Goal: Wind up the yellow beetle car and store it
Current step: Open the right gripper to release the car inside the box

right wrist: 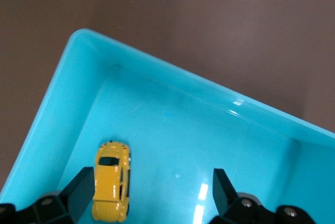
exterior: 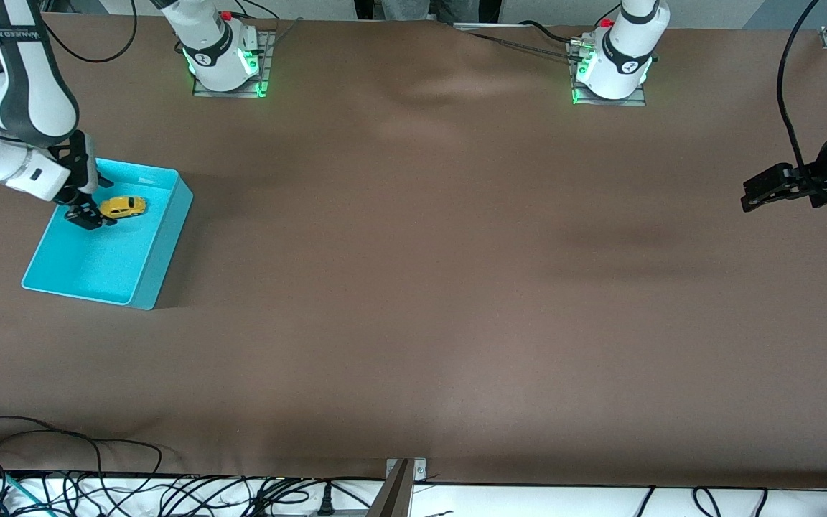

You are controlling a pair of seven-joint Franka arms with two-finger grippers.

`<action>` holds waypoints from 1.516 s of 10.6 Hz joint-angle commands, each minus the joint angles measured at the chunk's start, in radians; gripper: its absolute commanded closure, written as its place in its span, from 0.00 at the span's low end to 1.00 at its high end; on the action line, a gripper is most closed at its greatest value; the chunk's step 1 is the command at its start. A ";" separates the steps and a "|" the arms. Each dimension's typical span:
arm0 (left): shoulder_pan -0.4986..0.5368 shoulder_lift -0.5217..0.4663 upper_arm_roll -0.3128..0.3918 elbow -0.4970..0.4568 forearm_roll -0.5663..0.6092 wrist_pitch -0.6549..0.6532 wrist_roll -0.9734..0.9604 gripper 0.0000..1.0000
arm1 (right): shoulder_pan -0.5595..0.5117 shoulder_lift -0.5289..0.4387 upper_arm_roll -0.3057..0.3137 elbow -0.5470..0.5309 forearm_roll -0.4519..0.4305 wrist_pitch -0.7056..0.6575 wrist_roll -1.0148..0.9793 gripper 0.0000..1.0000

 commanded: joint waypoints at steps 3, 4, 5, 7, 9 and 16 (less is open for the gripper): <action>-0.002 -0.015 0.006 -0.010 -0.028 0.005 0.013 0.00 | 0.100 -0.029 -0.019 0.157 0.015 -0.136 0.358 0.00; -0.002 -0.015 0.006 -0.010 -0.026 0.003 0.013 0.00 | 0.132 -0.059 -0.020 0.183 0.009 -0.153 0.436 0.00; 0.000 -0.015 0.008 -0.010 -0.026 0.003 0.013 0.00 | 0.187 -0.075 -0.043 0.209 0.000 -0.155 0.466 0.00; 0.006 -0.015 0.008 -0.010 -0.019 0.003 0.013 0.00 | 0.317 -0.075 -0.144 0.275 -0.005 -0.204 0.606 0.00; 0.007 -0.015 0.008 -0.010 -0.022 0.003 0.014 0.00 | 0.366 -0.076 -0.169 0.333 -0.028 -0.262 0.813 0.00; 0.007 -0.015 0.008 -0.010 -0.023 0.003 0.016 0.00 | 0.522 -0.158 -0.235 0.439 -0.046 -0.422 1.560 0.00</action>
